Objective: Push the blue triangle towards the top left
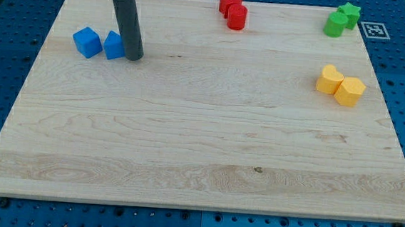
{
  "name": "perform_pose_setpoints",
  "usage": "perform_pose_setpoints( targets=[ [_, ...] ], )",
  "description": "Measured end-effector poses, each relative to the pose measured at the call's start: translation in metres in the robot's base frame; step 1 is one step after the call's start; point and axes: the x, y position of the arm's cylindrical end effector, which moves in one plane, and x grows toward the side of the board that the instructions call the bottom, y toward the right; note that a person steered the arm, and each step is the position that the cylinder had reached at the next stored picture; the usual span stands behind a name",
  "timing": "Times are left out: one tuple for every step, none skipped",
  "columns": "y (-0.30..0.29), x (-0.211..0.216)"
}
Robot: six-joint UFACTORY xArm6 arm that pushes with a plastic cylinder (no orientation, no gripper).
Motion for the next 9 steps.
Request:
perform_pose_setpoints(
  targets=[
    [0.005, 0.040],
    [-0.029, 0.052],
    [-0.052, 0.031],
    [-0.047, 0.022],
    [-0.041, 0.011],
    [-0.041, -0.014],
    [-0.041, -0.036],
    [-0.041, -0.047],
    [-0.020, -0.044]
  ],
)
